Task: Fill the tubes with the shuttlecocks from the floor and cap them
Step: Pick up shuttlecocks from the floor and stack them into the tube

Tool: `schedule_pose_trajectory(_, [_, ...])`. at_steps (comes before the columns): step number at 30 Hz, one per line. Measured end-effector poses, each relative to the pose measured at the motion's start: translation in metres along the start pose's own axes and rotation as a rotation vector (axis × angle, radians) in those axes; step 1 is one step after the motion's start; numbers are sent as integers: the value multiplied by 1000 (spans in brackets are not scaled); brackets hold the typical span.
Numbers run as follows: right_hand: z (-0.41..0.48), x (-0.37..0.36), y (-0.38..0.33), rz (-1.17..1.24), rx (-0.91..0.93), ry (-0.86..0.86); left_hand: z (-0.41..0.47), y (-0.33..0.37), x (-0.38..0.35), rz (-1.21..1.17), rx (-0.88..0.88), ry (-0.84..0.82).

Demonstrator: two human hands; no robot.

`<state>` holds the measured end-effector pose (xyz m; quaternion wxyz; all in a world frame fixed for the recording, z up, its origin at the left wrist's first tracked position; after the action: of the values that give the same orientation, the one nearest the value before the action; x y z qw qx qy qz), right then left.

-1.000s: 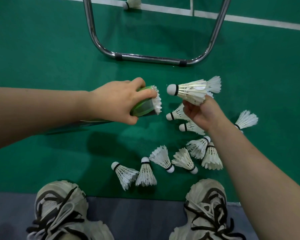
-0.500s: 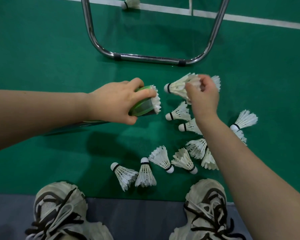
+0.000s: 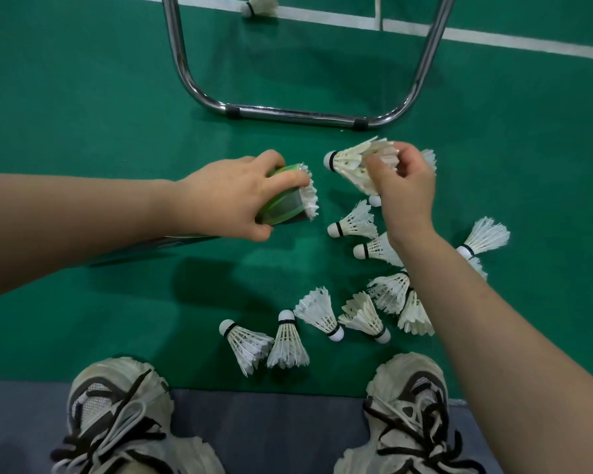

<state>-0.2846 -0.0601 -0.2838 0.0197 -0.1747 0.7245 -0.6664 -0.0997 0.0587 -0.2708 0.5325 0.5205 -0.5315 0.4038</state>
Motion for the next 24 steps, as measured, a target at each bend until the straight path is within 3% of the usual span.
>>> schedule_pose_trajectory(5, [0, 6, 10, 287, -435, -168, 1, 1, 0, -40, 24, -20])
schedule_pose_trajectory(11, [-7, 2, 13, 195, -502, -427, 0, 2, -1, -63, 57, 3])
schedule_pose_trajectory(13, [-7, -1, 12, 124, -474, -443, 0, 3, -2, -69, 62, 8])
schedule_pose_trajectory(20, [-9, -18, 8, -262, -90, -434, 0, 5, -6, -74, 64, 13])
schedule_pose_trajectory(24, [-10, -18, 12, -222, -109, -329, 1, 5, -6, -78, 74, 8])
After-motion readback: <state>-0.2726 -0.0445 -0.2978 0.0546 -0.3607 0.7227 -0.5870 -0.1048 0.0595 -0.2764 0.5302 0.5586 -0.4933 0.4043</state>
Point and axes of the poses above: each hand's wrist, its own z-axis towards the middle knuckle, its own x-axis out of the back of the hand, y = z × x, the point moved 1 cm from there along z, towards the middle knuckle, and after that the axes turned 2 degrees about y, right-handed, at the moved point
